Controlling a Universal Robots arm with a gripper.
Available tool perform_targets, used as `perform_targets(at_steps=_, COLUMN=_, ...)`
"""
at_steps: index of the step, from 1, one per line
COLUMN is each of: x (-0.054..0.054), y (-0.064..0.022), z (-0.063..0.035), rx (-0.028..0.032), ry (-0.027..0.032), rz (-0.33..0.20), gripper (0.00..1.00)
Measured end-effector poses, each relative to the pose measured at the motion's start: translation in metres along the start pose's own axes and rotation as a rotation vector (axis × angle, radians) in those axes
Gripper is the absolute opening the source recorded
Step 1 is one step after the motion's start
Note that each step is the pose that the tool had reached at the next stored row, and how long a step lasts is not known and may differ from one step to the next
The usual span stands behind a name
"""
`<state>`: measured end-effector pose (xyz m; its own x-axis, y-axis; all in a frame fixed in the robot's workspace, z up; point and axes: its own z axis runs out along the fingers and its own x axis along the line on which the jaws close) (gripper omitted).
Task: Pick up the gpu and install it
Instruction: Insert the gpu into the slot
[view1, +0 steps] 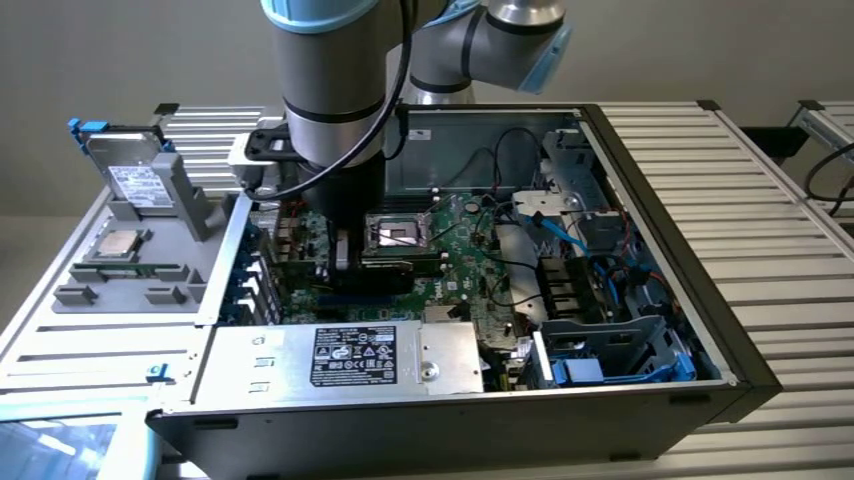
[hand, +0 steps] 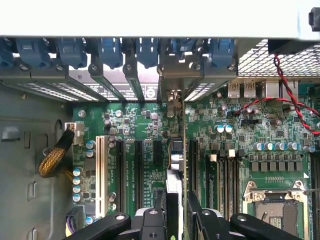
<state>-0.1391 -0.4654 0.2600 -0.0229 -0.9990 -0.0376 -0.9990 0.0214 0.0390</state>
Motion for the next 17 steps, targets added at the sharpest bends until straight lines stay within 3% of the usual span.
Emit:
perform_targets(at_steps=8, x=0.0000, y=-0.0001, z=0.0005, rx=-0.0034, ry=-0.0001, rz=0.000, gripper=0.28)
perform_targets(at_steps=12, x=-0.0002, y=0.0002, z=-0.0061, rx=-0.0039, ry=0.0004, rz=0.000, gripper=0.28)
perform_targets(at_steps=17, x=-0.0001, y=0.0002, z=-0.0059, rx=-0.0038, ry=0.0010, rz=0.000, gripper=0.28)
